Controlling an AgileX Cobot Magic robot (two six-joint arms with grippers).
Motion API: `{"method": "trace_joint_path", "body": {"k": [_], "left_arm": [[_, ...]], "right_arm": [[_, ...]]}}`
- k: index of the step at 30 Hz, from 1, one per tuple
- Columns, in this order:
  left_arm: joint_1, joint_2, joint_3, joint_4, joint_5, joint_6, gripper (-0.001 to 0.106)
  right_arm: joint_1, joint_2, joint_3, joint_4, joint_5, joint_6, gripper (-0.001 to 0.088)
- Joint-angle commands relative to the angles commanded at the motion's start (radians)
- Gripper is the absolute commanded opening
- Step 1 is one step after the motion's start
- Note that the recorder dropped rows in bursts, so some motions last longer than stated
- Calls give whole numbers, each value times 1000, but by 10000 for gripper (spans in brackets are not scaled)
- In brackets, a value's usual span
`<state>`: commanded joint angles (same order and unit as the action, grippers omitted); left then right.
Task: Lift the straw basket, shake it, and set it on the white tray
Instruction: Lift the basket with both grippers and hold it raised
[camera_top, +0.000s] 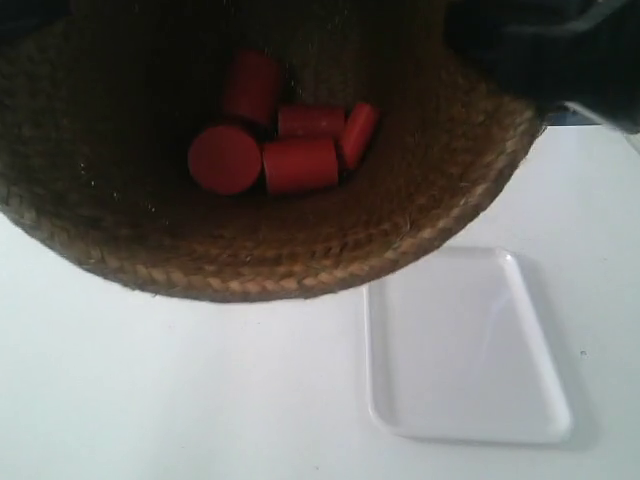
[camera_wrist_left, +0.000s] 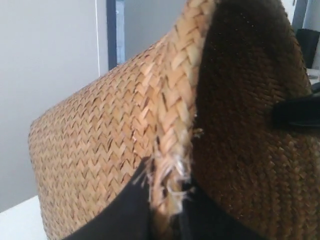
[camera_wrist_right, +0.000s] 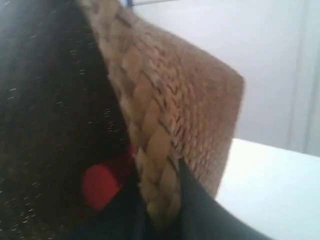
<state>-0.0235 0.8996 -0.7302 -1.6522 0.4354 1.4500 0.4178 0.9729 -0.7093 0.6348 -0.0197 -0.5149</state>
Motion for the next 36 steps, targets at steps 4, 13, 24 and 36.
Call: {"method": "trace_joint_path", "body": {"k": [4,13,24,36], "left_arm": [[0,-46,-126,27,146,32,0],[1,93,-141,63,185,-19,0],[1,171,-198,100,175,-10,0],[-28,175,-239,169,183,-38,0]], "right_arm": [[10,-43,-80,36,253,24,0],[38,17,-52,18,47,15,0],[39,28,-17,20,20,-3,0],[55,38,27,42,-54,-12,0]]}}
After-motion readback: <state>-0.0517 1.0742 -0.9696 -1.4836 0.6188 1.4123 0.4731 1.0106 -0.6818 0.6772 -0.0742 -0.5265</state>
